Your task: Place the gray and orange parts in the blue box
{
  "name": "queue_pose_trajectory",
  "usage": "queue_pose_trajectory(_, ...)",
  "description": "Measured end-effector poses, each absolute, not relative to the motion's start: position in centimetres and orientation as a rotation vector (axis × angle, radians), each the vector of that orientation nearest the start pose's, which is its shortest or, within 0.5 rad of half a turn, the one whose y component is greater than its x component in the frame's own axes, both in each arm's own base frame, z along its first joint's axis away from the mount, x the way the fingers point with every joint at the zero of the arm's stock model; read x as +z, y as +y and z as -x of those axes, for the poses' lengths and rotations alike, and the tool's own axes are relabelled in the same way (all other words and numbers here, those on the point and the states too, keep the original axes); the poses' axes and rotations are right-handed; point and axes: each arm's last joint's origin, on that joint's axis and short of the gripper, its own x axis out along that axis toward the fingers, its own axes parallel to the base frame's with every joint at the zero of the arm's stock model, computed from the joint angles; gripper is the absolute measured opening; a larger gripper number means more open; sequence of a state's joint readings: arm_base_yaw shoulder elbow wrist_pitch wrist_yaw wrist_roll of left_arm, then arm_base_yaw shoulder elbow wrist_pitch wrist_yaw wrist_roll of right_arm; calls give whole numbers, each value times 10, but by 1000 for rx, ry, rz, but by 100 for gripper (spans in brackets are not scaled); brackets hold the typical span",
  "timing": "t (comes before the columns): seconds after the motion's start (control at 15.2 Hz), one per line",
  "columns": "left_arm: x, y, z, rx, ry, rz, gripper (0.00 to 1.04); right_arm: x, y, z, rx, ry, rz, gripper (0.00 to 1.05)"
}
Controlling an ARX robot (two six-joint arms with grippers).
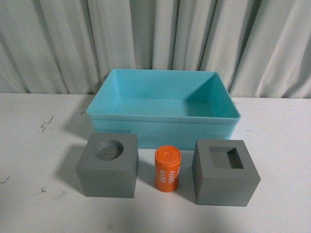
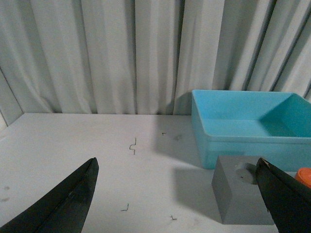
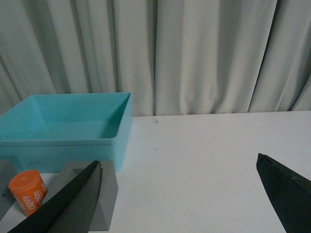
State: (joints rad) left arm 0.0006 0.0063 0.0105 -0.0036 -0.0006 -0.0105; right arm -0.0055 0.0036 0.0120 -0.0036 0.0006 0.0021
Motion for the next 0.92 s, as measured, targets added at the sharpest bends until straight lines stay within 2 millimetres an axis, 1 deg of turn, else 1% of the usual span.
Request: queue_pose_trajectory(0.92, 166, 0, -97, 1, -1, 10, 98, 167, -1, -97, -6, -4, -2, 98)
